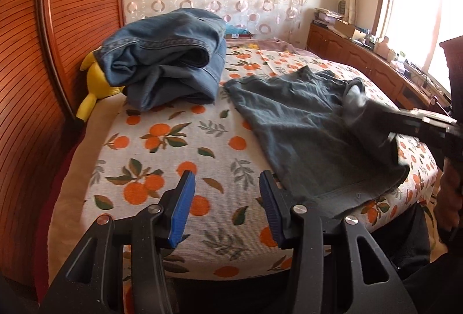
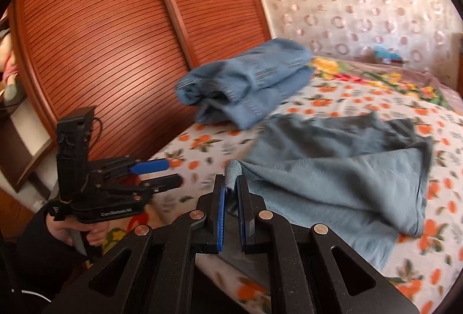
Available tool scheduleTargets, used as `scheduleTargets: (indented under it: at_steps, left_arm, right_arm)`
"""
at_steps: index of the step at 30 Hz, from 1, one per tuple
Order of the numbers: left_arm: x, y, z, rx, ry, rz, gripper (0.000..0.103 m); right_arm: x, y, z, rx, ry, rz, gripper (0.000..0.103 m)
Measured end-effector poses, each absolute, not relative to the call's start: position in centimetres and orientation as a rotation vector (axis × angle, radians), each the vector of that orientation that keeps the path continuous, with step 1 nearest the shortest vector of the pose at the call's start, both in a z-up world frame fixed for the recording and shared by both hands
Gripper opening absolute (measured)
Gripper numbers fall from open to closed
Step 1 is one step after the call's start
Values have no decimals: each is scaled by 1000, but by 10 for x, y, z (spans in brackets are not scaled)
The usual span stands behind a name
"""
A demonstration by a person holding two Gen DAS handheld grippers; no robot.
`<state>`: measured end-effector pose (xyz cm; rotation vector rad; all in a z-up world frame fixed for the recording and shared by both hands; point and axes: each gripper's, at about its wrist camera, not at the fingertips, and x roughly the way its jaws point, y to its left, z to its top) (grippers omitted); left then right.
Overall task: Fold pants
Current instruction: 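Grasp one pants leg hem with the right gripper and fold it over the other leg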
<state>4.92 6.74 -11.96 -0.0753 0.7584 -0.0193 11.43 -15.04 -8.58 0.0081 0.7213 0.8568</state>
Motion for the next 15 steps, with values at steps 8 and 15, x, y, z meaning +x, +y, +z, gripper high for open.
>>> scheduleTargets:
  at_steps: [8, 15]
  left_arm:
    - [47, 72, -121, -90, 763, -11, 47]
    - [46, 57, -115, -88, 749, -56, 47]
  right_arm:
    - [131, -136, -120, -26, 820, 878, 17]
    - [126, -171, -118, -60, 801, 827, 33]
